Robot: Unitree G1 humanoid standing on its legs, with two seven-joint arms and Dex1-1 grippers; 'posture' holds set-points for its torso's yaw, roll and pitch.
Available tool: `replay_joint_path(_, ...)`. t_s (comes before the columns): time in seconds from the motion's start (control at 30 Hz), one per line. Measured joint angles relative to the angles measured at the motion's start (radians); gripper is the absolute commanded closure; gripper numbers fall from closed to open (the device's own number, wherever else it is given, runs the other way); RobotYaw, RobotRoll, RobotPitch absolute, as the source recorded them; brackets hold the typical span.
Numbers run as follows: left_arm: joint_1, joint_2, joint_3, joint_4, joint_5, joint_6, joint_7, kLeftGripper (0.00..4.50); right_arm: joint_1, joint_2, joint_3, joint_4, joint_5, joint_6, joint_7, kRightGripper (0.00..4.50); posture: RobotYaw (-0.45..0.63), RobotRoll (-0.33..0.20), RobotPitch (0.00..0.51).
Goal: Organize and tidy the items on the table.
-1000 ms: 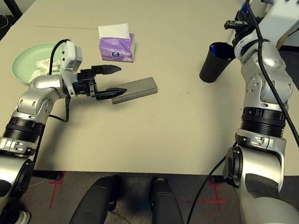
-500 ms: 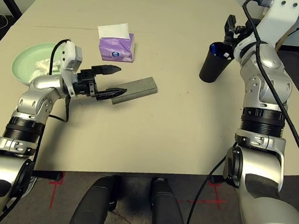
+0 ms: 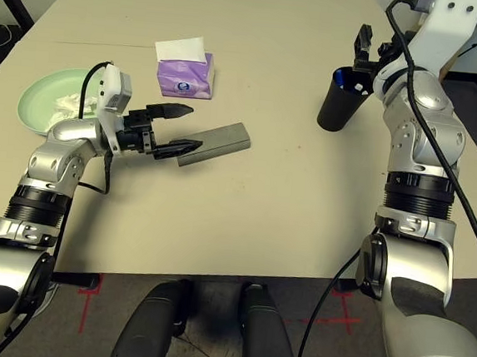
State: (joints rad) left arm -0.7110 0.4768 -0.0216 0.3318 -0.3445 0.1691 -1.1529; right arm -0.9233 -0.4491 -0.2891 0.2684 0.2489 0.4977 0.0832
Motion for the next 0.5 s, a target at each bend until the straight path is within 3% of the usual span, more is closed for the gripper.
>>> replay_joint_path(0.27,-0.026,-0.066,0.069,-0.006,-0.009,0.042,0.19,0.0,0.155,0.042,-0.026,0.016,0.078,-0.294,0.222,0.04,0.1,0.0,0.144)
replay_joint_path(0.5,-0.017,-0.19,0.209,-0.053,0.022,0.053,0.642,0.0,0.29,0.057,-0.022,0.027,0.066,-0.421,0.27,0.04,0.11,0.0,0.135)
